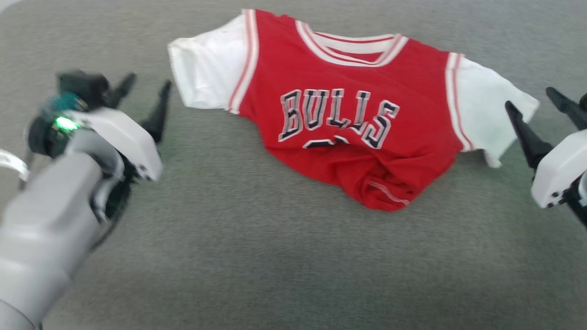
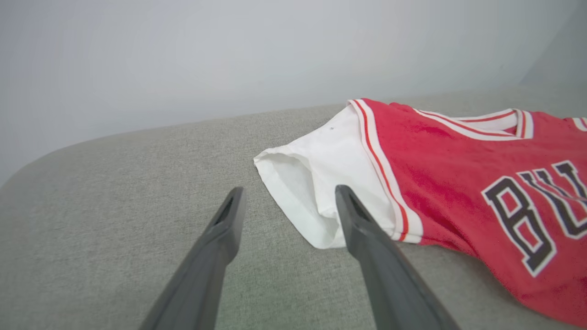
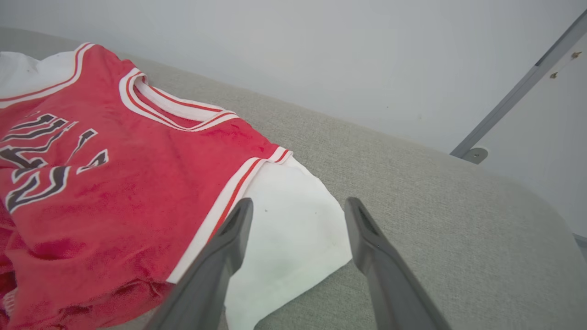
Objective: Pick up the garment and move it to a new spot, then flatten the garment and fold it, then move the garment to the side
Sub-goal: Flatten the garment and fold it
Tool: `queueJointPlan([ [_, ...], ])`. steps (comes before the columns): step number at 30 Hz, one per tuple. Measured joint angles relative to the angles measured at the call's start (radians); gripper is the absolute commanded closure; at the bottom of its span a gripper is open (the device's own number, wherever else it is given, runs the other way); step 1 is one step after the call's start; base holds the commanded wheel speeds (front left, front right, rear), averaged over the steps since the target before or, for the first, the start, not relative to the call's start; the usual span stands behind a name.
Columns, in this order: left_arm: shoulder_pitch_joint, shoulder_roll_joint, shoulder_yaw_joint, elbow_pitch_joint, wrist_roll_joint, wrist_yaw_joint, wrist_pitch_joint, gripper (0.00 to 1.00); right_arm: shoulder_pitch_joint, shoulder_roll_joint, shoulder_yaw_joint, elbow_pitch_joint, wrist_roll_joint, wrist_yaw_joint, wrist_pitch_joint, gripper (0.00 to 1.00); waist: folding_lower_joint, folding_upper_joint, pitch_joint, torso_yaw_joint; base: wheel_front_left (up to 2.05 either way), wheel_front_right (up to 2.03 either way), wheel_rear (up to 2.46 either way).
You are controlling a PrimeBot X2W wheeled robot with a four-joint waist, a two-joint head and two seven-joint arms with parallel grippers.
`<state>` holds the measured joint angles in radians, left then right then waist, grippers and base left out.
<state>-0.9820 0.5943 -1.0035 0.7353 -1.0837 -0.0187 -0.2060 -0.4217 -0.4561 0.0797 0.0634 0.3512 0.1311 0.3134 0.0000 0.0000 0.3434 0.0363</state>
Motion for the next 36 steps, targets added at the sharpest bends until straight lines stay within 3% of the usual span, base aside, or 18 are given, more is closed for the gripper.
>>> queueJointPlan([
  [5, 0.114, -0.02, 0.039, -0.147, 0.103, 0.122, -0.051, 0.0, -0.061, -0.099, 0.045, 0.042, 0.095, 0.0, 0.118, 0.0, 0.0, 0.0, -0.011, 0.071, 0.0, 0.0, 0.0],
  [8, 0.193, -0.025, 0.177, -0.307, 0.226, 0.209, -0.055, 0.0, -0.108, -0.183, 0.085, 0.078, 0.145, 0.0, 0.195, 0.0, 0.0, 0.0, -0.004, 0.108, 0.0, 0.0, 0.0],
  [12, 0.412, -0.059, 0.363, -0.531, 0.412, 0.274, -0.055, 0.0, -0.202, -0.295, 0.159, 0.138, 0.244, 0.0, 0.282, 0.0, 0.0, 0.0, 0.027, 0.158, 0.0, 0.0, 0.0],
  [17, 0.545, -0.108, 0.494, -0.651, 0.541, 0.268, -0.055, 0.0, -0.292, -0.386, 0.224, 0.22, 0.319, 0.0, 0.33, 0.0, 0.0, 0.0, 0.071, 0.202, 0.0, 0.0, 0.0],
  [23, 0.622, -0.178, 0.599, -0.691, 0.612, 0.208, -0.055, 0.0, -0.372, -0.466, 0.345, 0.272, 0.388, 0.0, 0.367, 0.0, 0.0, 0.0, 0.127, 0.24, 0.0, 0.0, 0.0],
  [32, 0.638, -0.241, 0.686, -0.692, 0.677, 0.096, -0.055, 0.0, -0.463, -0.488, 0.501, 0.31, 0.453, 0.0, 0.411, 0.0, 0.0, 0.0, 0.173, 0.235, 0.0, 0.0, 0.0],
  [33, 0.636, -0.242, 0.688, -0.691, 0.684, 0.081, -0.055, 0.0, -0.472, -0.486, 0.511, 0.315, 0.459, 0.0, 0.407, 0.06, 0.0001, 0.0, 0.174, 0.232, 0.0, 0.0, 0.0],
  [34, 0.63, -0.239, 0.689, -0.686, 0.694, 0.065, -0.055, 0.0, -0.478, -0.484, 0.522, 0.319, 0.466, 0.0, 0.4, 0.48, 0.0, 0.0, 0.176, 0.228, 0.0, 0.0, 0.0],
  [35, 0.616, -0.235, 0.688, -0.677, 0.708, 0.049, -0.055, 0.0, -0.485, -0.482, 0.528, 0.323, 0.475, 0.0, 0.396, 0.66, 0.0001, 0.0, 0.177, 0.226, 0.0, 0.0, 0.0],
  [36, 0.598, -0.23, 0.686, -0.669, 0.714, 0.029, -0.055, 0.0, -0.49, -0.481, 0.534, 0.33, 0.482, 0.0, 0.388, 1.0, 0.0, 0.0, 0.178, 0.223, 0.0, 0.0, 0.0],
])
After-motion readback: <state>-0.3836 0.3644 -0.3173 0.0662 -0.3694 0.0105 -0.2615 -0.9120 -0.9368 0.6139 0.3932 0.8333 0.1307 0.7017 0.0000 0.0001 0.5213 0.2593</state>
